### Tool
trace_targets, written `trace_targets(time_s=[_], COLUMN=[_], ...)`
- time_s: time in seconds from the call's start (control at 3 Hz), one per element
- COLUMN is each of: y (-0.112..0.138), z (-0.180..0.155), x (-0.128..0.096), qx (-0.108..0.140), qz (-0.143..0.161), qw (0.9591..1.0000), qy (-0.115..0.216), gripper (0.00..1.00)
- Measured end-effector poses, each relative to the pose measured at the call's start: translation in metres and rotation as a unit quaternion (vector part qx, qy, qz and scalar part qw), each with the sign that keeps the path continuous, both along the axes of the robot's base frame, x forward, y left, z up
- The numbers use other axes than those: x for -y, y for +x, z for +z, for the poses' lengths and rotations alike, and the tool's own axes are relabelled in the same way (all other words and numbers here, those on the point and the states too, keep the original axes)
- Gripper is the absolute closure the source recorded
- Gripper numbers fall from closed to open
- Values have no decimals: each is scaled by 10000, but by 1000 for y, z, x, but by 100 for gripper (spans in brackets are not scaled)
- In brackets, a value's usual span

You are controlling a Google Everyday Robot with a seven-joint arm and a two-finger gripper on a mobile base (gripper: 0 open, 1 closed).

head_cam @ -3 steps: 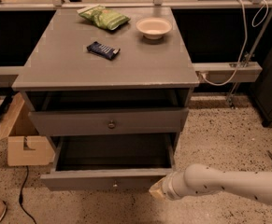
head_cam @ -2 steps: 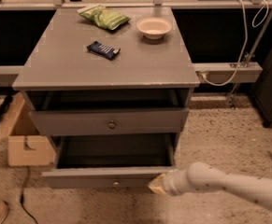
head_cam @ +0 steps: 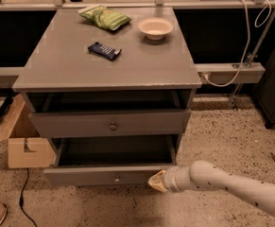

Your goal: Close middle drawer

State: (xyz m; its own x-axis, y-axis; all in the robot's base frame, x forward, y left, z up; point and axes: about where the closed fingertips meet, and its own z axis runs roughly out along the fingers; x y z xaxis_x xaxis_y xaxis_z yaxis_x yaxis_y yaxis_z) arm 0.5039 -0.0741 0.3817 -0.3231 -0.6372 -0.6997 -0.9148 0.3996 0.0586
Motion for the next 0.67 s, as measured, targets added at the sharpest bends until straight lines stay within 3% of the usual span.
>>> trace_targets(time_s=[0.67], y=[34], z=[9], x=[-4], qx=[585], qz=[80], qw=[9971], qy=[480], gripper=[100])
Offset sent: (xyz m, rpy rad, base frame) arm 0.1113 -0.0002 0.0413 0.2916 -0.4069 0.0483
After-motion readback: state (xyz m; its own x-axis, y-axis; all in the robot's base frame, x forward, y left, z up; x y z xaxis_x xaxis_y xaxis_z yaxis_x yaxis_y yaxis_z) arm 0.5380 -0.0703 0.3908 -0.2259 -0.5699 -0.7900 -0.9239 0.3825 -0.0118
